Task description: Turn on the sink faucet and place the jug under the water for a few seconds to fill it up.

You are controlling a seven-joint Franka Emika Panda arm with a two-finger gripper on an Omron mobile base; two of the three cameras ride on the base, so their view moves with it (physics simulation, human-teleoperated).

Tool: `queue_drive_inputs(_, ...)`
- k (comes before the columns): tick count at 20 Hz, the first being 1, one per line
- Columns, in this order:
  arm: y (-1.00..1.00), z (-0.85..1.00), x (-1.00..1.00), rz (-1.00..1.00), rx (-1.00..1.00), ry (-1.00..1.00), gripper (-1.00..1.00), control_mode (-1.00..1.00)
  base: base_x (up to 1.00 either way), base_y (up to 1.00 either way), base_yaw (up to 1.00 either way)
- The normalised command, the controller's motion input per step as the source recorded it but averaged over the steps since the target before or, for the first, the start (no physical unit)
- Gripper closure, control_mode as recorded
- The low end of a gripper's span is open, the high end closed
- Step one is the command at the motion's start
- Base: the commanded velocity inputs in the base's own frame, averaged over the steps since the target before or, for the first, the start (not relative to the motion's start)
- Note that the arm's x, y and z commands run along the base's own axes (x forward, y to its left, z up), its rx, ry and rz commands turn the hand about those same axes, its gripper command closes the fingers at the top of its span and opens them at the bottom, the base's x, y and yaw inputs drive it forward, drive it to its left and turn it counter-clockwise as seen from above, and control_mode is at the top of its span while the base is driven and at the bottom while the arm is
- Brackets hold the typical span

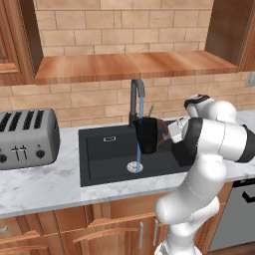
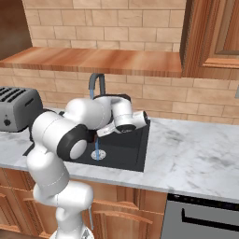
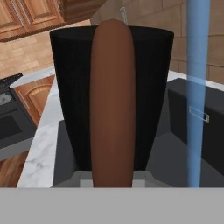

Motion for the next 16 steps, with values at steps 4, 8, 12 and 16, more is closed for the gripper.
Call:
queue_drive_inputs(4, 0.0, 0.0, 0.03, 0.0, 0.0, 0.0, 1.0, -1.0, 0.0, 0.0, 0.0)
queue_drive_inputs(8, 0.0, 0.0, 0.02, 0.0, 0.0, 0.0, 1.0, -1.0, 0.0, 0.0, 0.0)
queue_drive_inputs(12, 0.0, 0.08, 0.03, 0.0, 0.0, 0.0, 1.0, -1.0, 0.0, 0.0, 0.0)
queue_drive_inputs(16, 0.0, 0.11, 0.06, 0.0, 0.0, 0.0, 1.0, -1.0, 0.0, 0.0, 0.0)
